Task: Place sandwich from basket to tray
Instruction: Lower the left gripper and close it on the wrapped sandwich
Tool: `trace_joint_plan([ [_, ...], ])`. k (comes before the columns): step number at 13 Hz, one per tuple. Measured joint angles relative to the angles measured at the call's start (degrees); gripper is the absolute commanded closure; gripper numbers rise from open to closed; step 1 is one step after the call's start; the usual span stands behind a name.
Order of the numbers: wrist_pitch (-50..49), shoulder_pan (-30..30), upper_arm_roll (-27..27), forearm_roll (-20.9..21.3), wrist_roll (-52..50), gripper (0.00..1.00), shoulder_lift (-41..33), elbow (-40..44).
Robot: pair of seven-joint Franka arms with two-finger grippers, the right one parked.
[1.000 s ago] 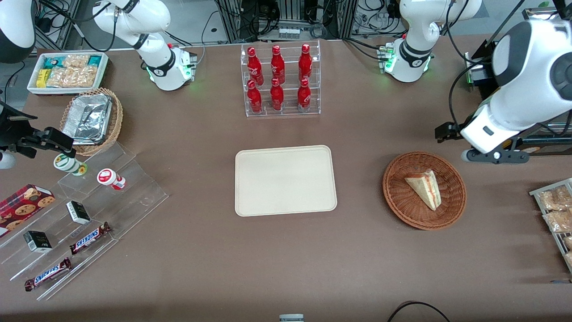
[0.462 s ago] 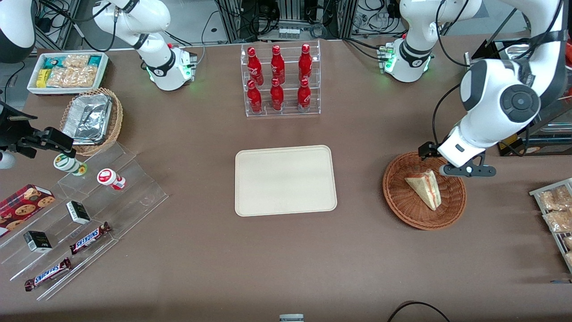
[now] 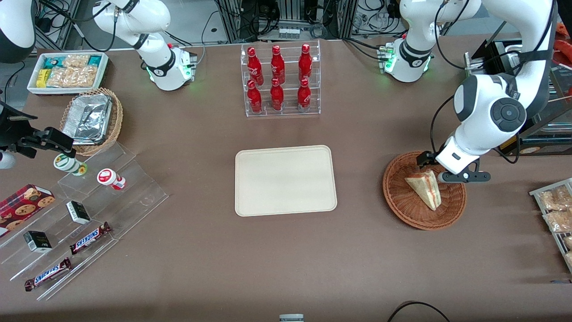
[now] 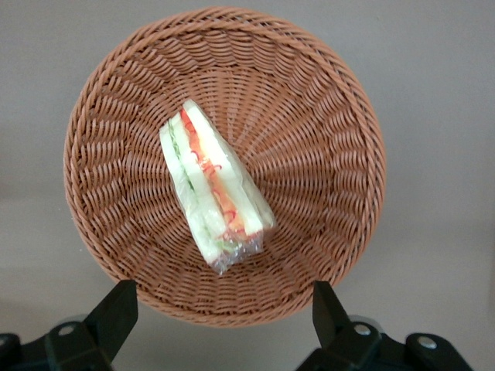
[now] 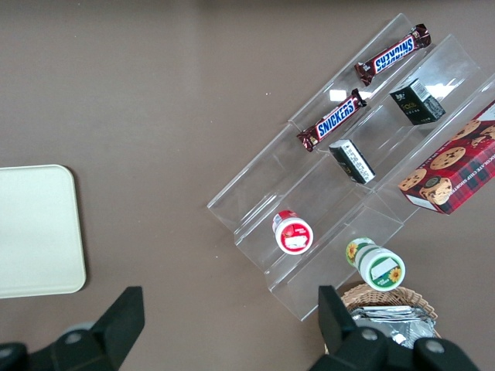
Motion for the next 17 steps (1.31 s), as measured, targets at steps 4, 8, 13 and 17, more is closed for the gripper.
trace_joint_plan([
  [4,2.43,-0.01,0.0,0.0,-15.05,0.0,1.73,-0.01],
  [8,3.72,-0.01,-0.01,0.0,-31.13,0.0,3.6,-0.02],
  [13,5.24,0.02,0.0,0.0,-35.2,0.0,4.43,-0.11],
  [17,7.32,0.01,0.0,0.34,-35.23,0.0,7.04,-0.26],
])
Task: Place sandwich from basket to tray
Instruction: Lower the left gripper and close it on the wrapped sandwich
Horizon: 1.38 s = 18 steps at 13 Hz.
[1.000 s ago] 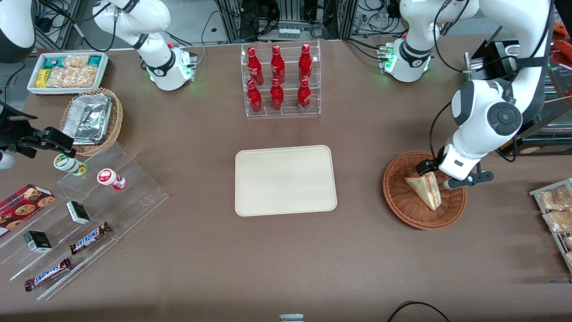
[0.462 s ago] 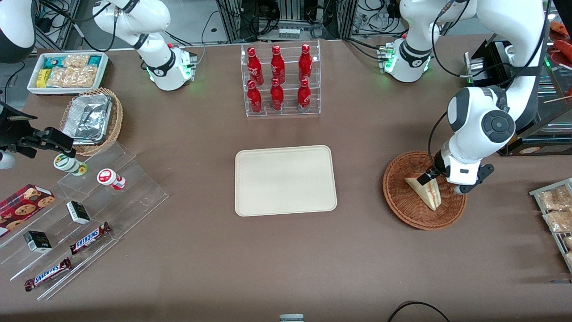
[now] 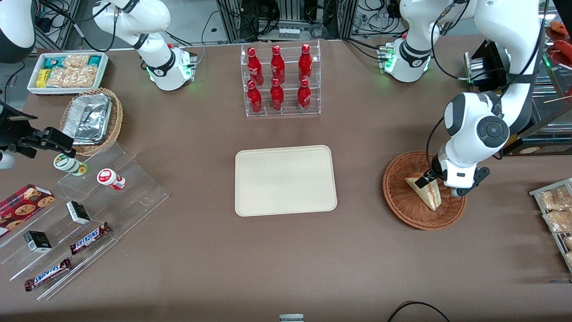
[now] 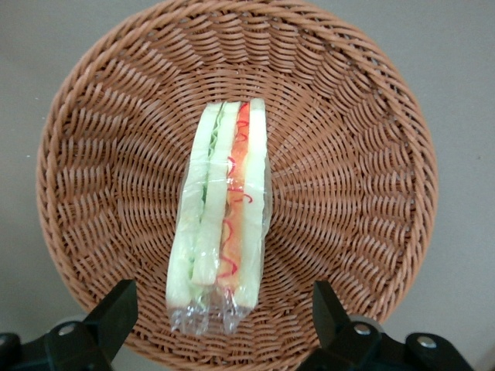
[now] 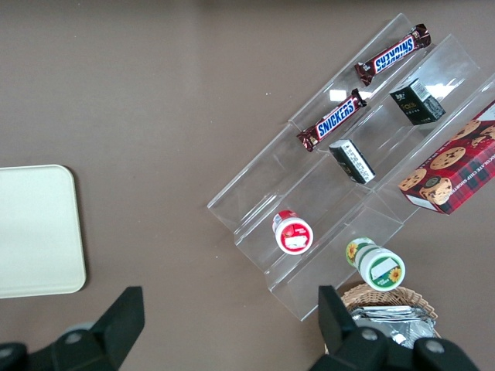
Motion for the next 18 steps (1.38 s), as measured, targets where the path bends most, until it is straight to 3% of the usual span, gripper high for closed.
trace_joint_plan([
  [5,2.72,0.01,0.25,1.9,0.0,0.01,3.0,-0.05],
  [6,3.01,0.01,0.43,1.95,0.0,0.14,3.34,-0.05],
  [8,3.25,0.01,0.64,1.99,0.0,0.75,3.8,-0.05],
  [9,3.37,0.01,0.67,1.99,0.0,0.96,3.9,-0.05],
  [10,3.5,0.01,0.66,2.0,0.0,1.0,3.95,-0.05],
  [15,2.47,-0.04,0.64,2.04,0.22,1.0,3.14,0.7],
  [18,-8.41,-0.59,-0.33,2.12,3.65,1.0,0.87,6.3],
])
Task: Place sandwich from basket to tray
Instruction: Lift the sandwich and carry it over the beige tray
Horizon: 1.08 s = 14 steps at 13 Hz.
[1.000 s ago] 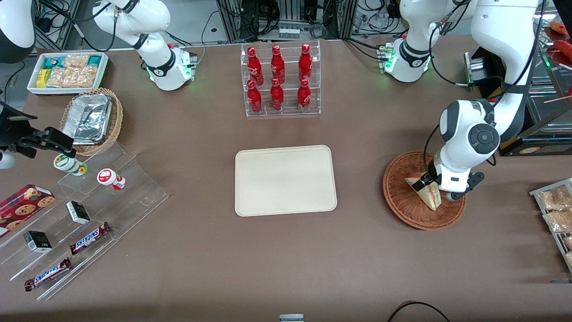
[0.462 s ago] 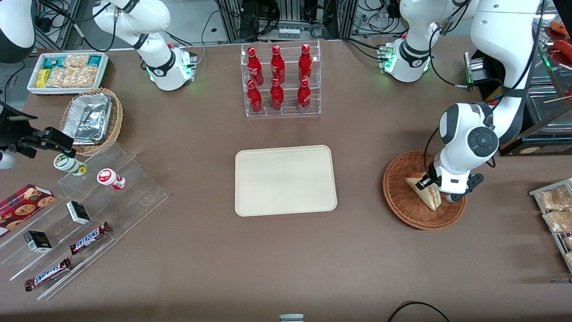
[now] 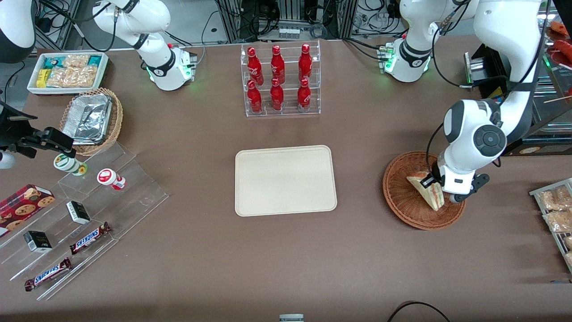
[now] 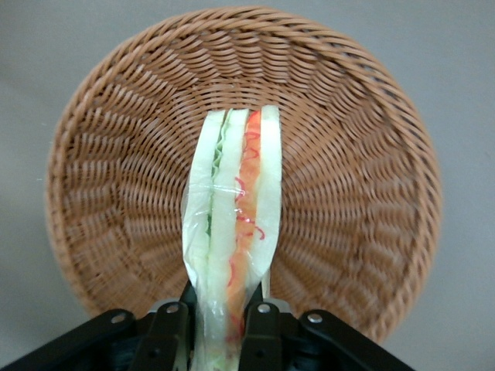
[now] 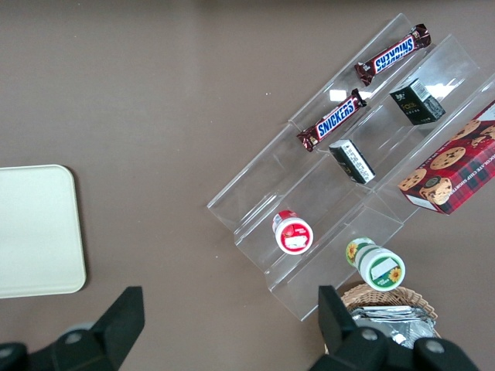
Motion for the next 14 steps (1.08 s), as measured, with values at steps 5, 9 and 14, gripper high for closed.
trace_joint_plan([
  [5,-7.72,-3.51,-5.94,-0.01,6.92,1.0,-1.04,4.56],
  [9,-7.78,-11.23,-9.23,-0.17,4.16,1.0,2.78,8.83],
  [14,-12.7,-21.07,-9.4,-0.17,-2.94,1.0,13.34,22.67],
])
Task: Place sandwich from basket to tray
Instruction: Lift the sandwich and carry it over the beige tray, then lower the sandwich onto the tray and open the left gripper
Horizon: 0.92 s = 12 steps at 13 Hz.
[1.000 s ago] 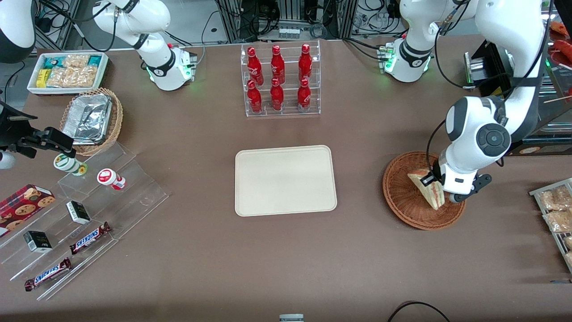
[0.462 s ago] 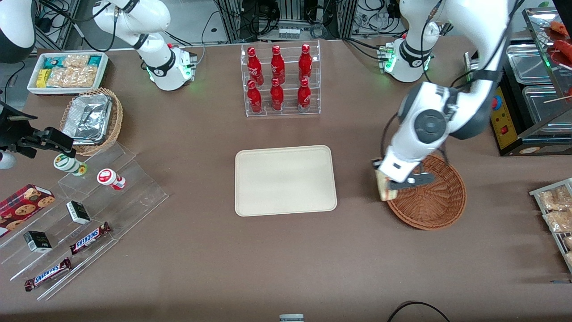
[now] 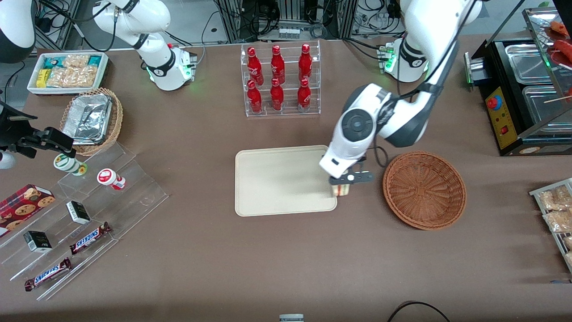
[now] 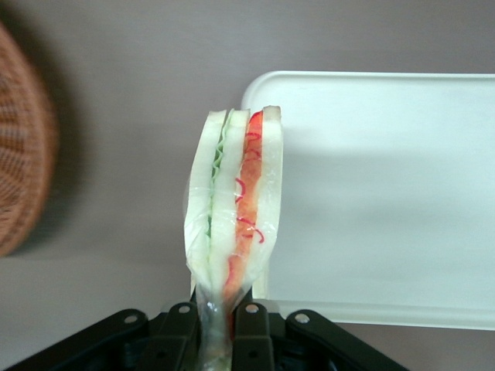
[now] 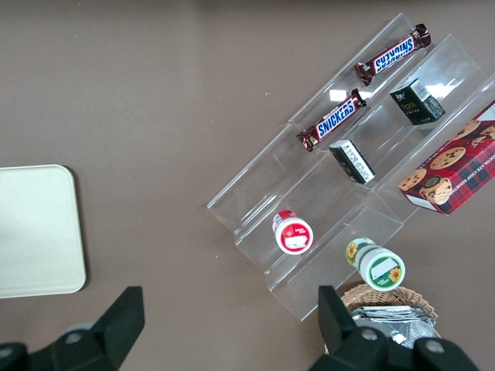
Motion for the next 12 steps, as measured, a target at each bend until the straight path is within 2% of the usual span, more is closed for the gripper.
trace_joint_plan([
  [7,-0.03,-9.25,0.02,0.0,-11.01,1.0,14.62,16.5],
  [12,1.04,-11.87,0.02,0.0,-14.31,1.0,19.46,21.25],
])
